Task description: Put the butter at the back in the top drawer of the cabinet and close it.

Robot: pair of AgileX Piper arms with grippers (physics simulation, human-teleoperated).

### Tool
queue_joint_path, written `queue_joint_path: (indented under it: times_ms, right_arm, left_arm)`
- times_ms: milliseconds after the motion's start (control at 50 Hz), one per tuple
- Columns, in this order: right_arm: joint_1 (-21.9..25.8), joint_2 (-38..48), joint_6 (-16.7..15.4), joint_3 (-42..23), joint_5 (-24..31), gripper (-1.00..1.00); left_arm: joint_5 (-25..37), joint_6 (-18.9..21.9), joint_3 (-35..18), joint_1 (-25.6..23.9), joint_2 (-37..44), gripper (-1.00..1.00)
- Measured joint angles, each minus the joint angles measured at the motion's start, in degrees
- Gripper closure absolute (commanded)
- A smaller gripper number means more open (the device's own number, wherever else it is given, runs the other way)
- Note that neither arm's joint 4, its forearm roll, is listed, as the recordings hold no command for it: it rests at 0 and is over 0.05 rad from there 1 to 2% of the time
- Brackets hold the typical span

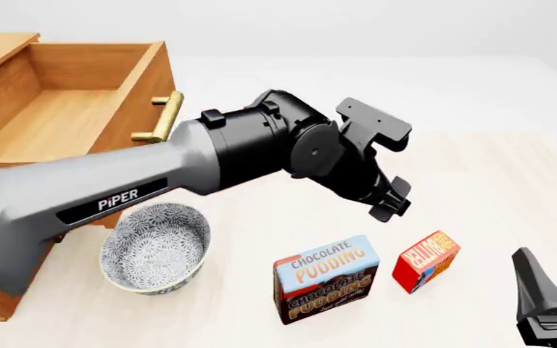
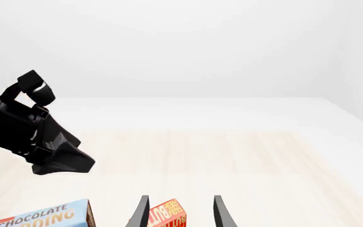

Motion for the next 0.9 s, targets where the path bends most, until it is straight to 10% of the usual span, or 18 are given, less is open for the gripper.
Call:
queue_joint_path:
  times_ms: [900]
  right_arm:
    - [0.0,0.0,0.0,0.0,0.0,-1.0]
  left_arm:
    - [3.9,2.1,-12.6,-4.8,14.7,-1.0]
